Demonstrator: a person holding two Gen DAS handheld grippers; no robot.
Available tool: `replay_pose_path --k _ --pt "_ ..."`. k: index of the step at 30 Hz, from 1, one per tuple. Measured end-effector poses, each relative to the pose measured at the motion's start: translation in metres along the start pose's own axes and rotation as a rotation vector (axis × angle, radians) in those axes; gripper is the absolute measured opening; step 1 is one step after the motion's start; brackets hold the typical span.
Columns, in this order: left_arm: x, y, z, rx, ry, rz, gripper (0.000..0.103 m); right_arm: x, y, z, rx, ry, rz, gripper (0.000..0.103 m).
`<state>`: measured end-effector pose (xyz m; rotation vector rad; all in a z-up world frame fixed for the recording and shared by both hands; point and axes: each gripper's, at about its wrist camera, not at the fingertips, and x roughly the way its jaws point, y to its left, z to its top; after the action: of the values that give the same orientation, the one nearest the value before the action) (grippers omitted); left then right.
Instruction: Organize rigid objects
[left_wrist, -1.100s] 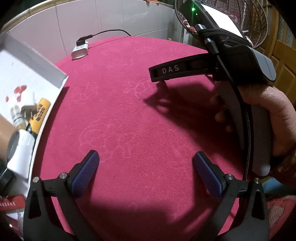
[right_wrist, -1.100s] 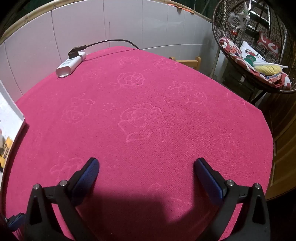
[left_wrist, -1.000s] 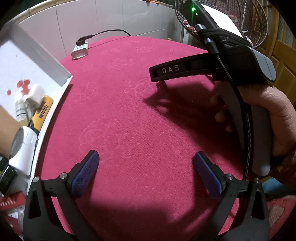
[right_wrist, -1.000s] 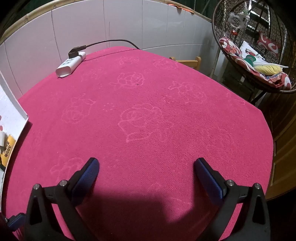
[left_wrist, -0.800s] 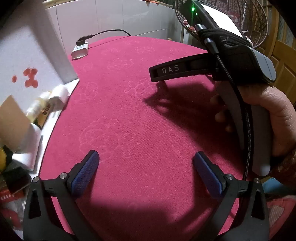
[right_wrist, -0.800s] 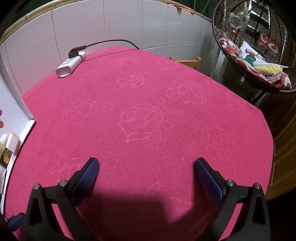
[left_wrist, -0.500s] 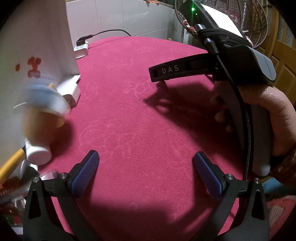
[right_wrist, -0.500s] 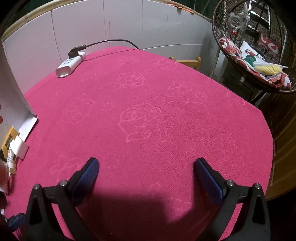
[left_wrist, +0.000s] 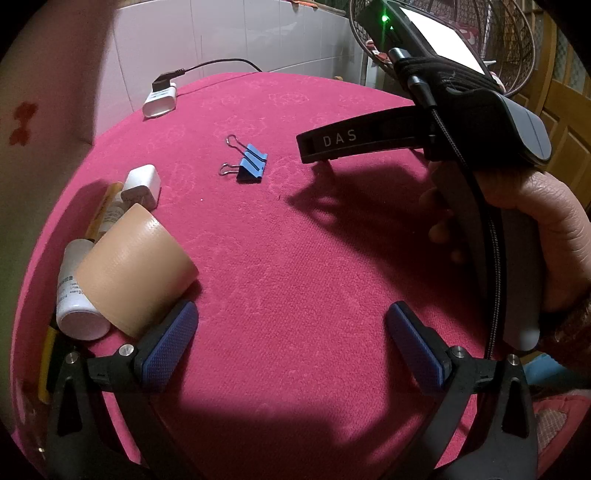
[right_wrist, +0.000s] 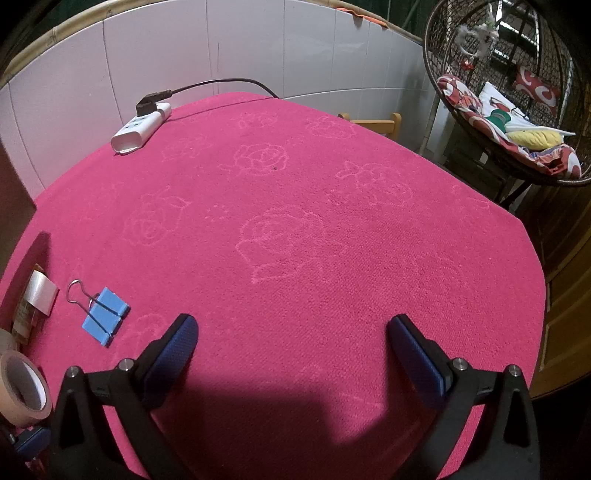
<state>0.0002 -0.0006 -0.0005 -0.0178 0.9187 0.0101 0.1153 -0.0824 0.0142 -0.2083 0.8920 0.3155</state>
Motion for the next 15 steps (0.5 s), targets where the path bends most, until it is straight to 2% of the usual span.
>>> replay_pose_path --k 15 --pt "0.0000 0.0000 -0.0003 0.000 -0.001 0.000 0.103 0.0002 -0.0004 -0.0004 0.000 0.000 0.000 0.103"
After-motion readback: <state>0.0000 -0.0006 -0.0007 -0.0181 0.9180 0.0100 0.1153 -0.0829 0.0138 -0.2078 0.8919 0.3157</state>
